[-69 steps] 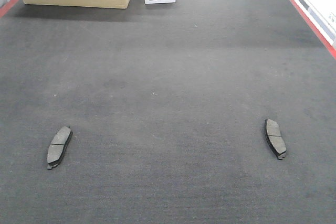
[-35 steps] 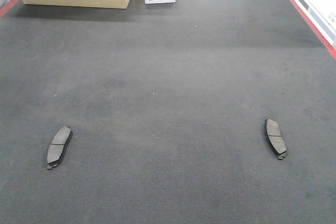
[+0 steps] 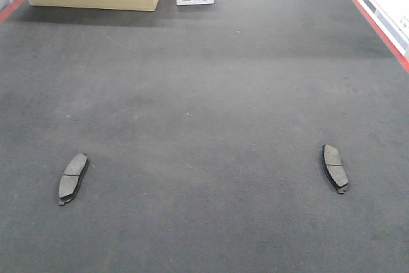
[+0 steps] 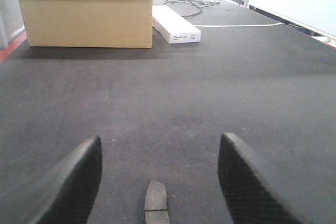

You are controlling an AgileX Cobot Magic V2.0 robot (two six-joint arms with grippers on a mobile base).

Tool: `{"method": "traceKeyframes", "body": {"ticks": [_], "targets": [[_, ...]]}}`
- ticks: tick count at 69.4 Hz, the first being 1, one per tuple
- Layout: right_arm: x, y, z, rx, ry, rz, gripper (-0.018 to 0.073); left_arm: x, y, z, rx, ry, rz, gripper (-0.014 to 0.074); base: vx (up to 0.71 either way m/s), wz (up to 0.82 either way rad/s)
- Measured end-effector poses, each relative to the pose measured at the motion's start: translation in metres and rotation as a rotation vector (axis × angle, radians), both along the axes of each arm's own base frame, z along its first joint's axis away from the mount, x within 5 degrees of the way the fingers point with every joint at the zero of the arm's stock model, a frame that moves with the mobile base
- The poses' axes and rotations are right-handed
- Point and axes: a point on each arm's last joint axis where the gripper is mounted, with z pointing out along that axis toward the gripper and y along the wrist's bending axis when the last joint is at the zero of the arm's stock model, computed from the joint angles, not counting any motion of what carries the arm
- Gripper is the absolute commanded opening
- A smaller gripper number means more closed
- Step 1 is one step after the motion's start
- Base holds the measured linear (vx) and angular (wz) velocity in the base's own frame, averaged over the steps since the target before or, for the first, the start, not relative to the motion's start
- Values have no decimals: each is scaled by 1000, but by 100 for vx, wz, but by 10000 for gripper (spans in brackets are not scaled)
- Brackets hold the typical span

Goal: Move and align brake pads A on conveyor
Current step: 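Open the right gripper and raise it clear of the brake pad, then back the base away from the conveyor and turn toward the aisle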

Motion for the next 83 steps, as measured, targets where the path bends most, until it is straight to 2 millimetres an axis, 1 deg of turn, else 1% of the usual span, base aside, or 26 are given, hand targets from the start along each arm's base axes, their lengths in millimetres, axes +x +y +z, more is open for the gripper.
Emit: {"method": "traceKeyframes", "body": {"ticks": [26,83], "targets": [[0,0,0,0,0,0,416,0,0,0,0,0,0,465,-16,0],[0,0,0,0,1,0,416,0,0,0,0,0,0,465,-39,2]]}}
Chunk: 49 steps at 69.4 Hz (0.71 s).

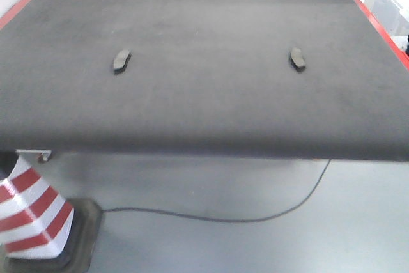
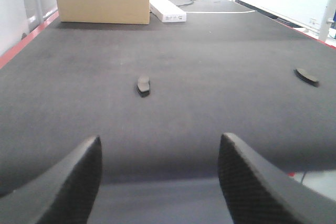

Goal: Move and align brake pads A on conveyor
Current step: 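Back the base away from the conveyor and turn toward the aisle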

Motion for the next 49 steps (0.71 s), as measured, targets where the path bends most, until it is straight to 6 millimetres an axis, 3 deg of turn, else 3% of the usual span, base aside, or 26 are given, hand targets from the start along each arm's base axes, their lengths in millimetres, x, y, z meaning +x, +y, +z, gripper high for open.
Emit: {"method": "traceKeyframes", "body": {"ticks": [49], "targets": [[0,0,0,0,0,0,416,0,0,0,1,0,0,465,-26,-5]]}}
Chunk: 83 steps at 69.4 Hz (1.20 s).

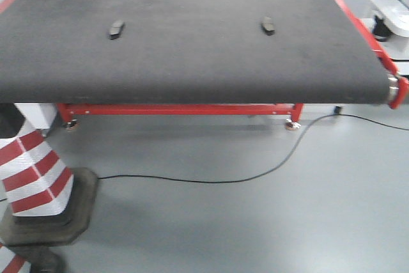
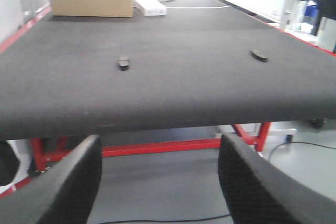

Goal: Move and align brake pads A on conveyor
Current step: 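Back the base away from the conveyor and turn toward the aisle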

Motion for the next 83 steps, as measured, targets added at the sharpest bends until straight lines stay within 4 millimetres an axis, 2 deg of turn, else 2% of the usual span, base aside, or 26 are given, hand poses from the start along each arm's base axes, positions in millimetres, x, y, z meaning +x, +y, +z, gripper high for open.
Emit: {"method": "traceKeyframes", "body": {"ticks": [17,83], "targets": [[0,0,0,0,0,0,416,0,0,0,0,0,0,465,-12,-50],[0,0,0,0,0,0,416,0,0,0,1,0,0,465,-19,-79]]}}
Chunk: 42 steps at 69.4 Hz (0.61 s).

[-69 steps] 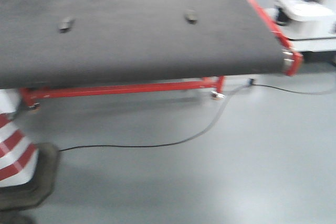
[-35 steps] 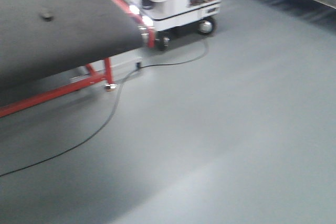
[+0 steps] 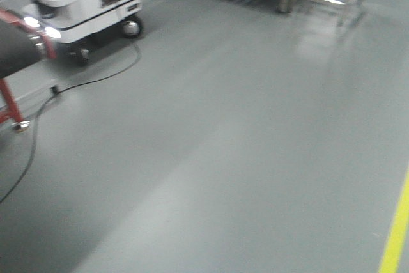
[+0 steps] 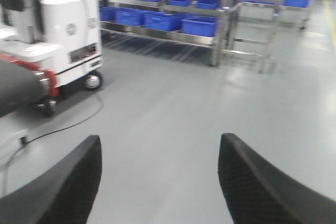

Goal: Move and align brake pads A on conveyor
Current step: 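Back the base away from the conveyor and turn toward the aisle, then drive the base along the yellow floor line past the shelves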

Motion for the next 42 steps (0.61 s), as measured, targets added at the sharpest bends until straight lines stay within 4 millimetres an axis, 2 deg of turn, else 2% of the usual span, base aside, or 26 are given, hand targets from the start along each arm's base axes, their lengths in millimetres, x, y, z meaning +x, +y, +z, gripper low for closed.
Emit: {"method": "traceKeyframes", "body": {"ticks": [42], "targets": [[0,0,0,0,0,0,416,0,0,0,0,0,0,465,-12,-69]]}}
